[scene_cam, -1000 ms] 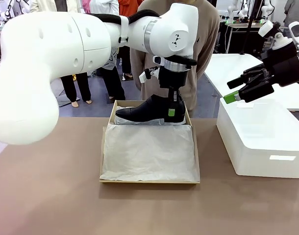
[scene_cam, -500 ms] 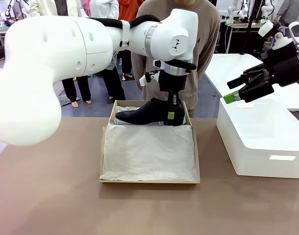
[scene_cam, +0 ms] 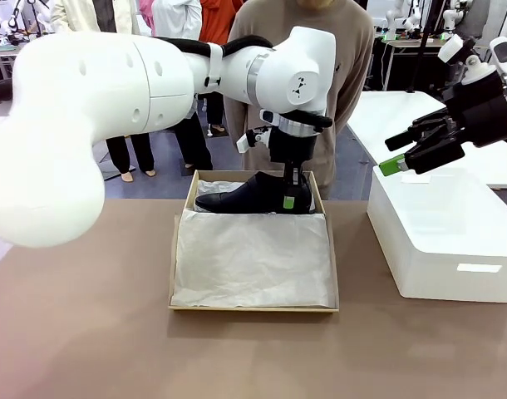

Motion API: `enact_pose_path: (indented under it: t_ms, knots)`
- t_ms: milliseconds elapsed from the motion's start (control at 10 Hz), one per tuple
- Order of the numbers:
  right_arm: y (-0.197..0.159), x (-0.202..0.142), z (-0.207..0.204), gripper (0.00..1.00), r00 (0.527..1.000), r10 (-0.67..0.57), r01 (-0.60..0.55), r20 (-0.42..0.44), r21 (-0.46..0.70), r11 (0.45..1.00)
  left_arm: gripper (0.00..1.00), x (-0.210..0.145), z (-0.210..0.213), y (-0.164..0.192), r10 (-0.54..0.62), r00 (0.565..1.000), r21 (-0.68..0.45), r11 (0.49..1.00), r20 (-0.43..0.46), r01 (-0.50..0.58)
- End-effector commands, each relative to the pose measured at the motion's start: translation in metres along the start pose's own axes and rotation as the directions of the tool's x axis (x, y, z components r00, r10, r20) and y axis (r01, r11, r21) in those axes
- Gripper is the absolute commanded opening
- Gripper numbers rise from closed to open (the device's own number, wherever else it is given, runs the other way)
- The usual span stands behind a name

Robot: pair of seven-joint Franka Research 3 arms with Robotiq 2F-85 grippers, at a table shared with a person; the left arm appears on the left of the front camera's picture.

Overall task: Pack the shoes into the box.
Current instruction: Place the other shoe of the Shoes into the Shoes Box.

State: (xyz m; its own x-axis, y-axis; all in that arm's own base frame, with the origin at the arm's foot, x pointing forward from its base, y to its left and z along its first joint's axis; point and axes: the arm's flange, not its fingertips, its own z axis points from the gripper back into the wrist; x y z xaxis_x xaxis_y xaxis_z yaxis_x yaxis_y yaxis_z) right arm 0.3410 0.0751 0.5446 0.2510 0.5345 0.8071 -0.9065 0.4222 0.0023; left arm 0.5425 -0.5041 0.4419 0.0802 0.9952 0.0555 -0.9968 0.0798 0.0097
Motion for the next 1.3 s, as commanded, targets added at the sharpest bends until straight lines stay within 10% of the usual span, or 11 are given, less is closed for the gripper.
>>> enact_pose_path:
  t_ms: [0, 800, 1200]
  knots:
    - [-0.002, -0.001, -0.004, 1.0, 0.999, 0.021, -0.021, 0.038, 0.007, 1.0, 0.0, 0.009, -0.003, 0.008, 0.036, 0.999, -0.051, 0.998, 0.035, -0.034]
    - [-0.002, -0.001, -0.004, 1.0, 0.999, 0.021, -0.021, 0.038, 0.007, 1.0, 0.0, 0.01, -0.023, 0.002, 0.035, 0.999, -0.051, 0.998, 0.033, -0.034]
    - [-0.002, -0.001, -0.004, 1.0, 0.999, 0.021, -0.021, 0.038, 0.007, 1.0, 0.78, 0.015, 0.006, 0.0, 0.061, 0.998, -0.054, 0.997, 0.01, -0.061]
